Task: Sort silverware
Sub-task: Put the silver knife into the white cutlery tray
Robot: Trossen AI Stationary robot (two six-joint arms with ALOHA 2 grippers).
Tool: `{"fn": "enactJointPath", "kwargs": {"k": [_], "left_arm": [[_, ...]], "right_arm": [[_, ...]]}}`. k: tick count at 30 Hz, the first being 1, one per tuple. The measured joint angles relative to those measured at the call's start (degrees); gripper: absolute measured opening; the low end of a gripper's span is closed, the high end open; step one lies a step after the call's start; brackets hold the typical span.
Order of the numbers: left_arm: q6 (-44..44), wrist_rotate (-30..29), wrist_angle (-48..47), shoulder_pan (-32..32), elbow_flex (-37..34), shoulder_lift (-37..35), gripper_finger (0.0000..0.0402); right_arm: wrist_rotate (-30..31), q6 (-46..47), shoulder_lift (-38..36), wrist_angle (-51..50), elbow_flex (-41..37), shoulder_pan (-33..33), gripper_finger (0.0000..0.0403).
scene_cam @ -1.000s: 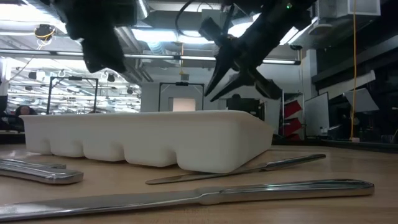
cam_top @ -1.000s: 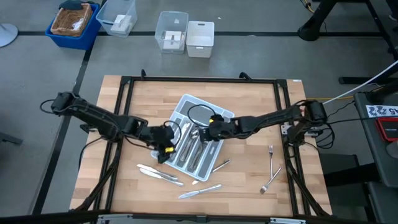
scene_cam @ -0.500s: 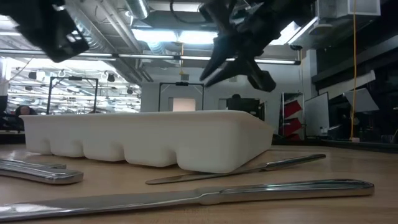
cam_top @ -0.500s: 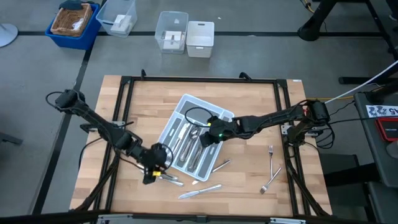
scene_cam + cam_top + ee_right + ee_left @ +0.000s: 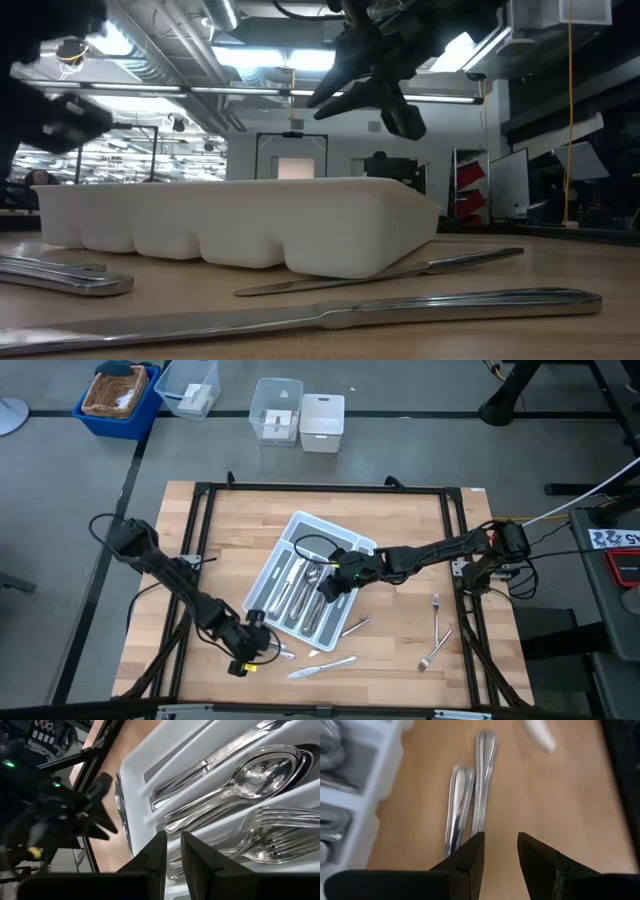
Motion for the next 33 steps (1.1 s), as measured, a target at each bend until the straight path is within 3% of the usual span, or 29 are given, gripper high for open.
{"fn": "enactJointPath", "kwargs": {"k": [12,20,29,33], "left_arm": [[0.67,-5.39,-0.29,0.06,-0.03,5.4,0.0107],[1.95,-5.59,-0.97,0.16,-0.04,5.2,0.0107],[9.43,-4.07,-1.11,0.21,0.28,8.31,0.0105],[11.78,-3.06,-0.94,0.23,0.28,8.5,0.0081]], "right_arm": [[-0.02,-1.66,0.02,-0.41,0.0,0.0,0.0057],[-0.04,-2.9,0.02,-0.46,0.0,0.0,0.0057],[-0.04,-2.9,0.02,-0.45,0.0,0.0,0.0057],[-0.07,-2.9,0.02,-0.41,0.0,0.0,0.0057]]}}
